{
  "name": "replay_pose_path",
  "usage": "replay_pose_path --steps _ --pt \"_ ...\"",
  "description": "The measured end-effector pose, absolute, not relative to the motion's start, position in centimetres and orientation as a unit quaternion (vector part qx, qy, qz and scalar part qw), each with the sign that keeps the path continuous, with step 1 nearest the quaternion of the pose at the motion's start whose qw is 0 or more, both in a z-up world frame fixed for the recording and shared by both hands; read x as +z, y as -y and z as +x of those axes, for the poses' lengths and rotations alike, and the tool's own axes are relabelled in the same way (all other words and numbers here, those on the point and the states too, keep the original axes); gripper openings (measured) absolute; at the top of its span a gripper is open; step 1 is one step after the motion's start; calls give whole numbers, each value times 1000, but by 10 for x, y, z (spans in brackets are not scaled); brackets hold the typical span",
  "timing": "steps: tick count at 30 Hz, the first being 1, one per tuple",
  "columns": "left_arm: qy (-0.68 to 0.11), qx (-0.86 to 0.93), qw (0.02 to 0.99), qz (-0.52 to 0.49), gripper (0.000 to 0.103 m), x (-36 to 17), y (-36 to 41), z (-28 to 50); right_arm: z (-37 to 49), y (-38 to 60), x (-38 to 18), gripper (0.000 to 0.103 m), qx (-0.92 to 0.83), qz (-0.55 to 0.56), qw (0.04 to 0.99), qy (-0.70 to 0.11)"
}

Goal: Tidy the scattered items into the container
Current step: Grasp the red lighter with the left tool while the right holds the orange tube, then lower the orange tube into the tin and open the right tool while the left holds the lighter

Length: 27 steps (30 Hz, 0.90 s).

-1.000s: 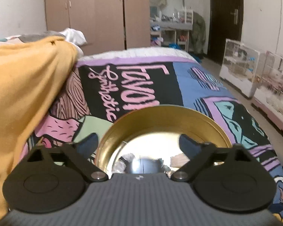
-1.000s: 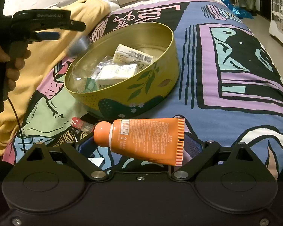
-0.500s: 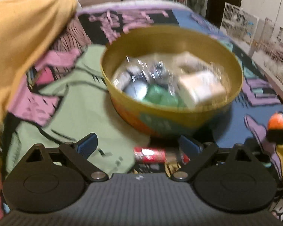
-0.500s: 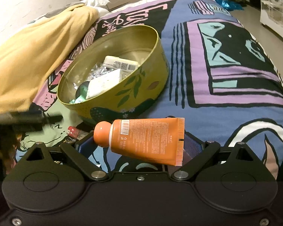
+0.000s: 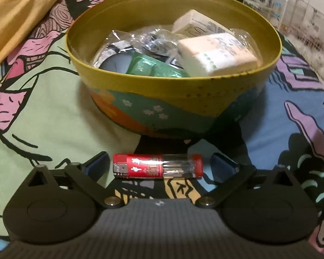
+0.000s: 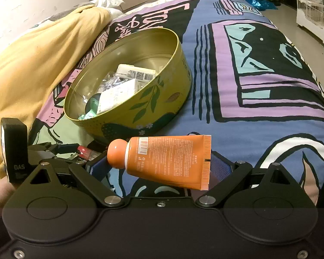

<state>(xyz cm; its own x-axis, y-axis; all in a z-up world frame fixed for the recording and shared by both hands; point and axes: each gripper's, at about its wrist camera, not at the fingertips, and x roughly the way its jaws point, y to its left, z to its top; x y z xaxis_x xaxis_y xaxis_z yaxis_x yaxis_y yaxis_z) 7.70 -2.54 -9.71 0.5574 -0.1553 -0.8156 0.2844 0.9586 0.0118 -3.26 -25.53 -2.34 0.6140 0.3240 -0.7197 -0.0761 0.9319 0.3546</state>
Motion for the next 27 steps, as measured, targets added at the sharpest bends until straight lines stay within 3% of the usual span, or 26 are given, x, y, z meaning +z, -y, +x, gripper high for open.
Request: replay_pose_path --steps 1,2,27 --pt "-450 -130 880 71 84 -96 24 75 -32 255 -23 95 112 147 886 -425" --pt "-450 -132 881 69 82 -94 23 74 -32 255 -23 95 113 147 886 -425" --pt "-420 -64 905 -33 82 -74 -55 8 -33 246 -29 95 98 110 891 -429"
